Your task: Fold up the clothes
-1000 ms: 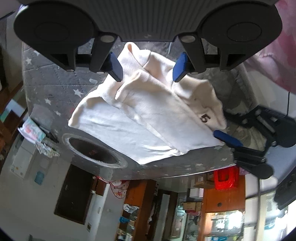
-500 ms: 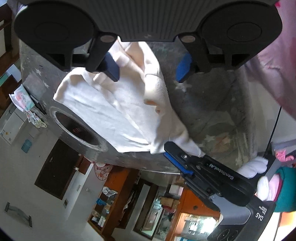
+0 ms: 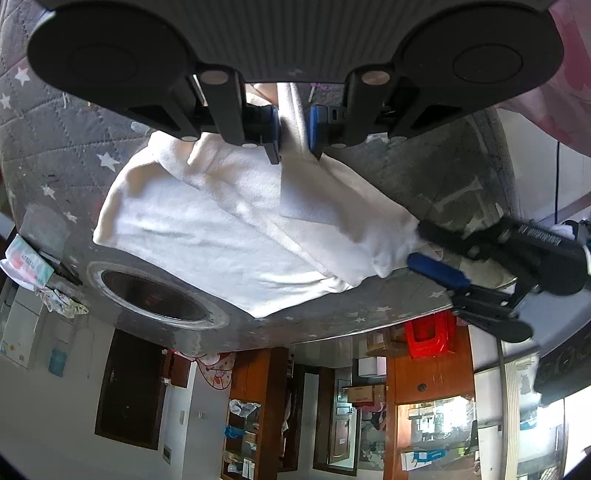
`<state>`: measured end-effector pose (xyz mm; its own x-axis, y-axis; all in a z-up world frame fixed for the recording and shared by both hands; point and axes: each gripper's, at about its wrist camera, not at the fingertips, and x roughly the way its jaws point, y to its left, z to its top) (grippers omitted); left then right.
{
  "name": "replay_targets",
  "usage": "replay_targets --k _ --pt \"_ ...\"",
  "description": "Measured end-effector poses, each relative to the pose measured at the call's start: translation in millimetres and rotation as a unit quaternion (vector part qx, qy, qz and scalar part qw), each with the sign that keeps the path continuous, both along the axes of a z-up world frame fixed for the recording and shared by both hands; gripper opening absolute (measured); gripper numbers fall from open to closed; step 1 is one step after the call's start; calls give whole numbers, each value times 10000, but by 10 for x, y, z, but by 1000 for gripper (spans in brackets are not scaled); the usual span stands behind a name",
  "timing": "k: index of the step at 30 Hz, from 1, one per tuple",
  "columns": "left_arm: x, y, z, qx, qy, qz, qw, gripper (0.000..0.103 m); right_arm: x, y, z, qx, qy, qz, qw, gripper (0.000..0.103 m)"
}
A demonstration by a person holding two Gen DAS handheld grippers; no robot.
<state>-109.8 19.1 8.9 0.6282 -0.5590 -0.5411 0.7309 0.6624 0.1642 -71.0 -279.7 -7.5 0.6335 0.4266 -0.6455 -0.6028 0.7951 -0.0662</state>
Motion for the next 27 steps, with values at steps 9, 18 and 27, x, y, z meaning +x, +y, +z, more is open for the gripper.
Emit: replay_targets --k 9,18,27 --pt "11 43 -92 212 -139 -12 9997 7 -67 33 0 -5 -125 -29 9999 10" --pt "-300 253 205 -244 -11 -113 9996 5 -426 -18 329 167 -287 296 9990 9" --pt "-710 458 700 -846 134 -13 9963 5 -925 -107 869 412 24 785 9961 8"
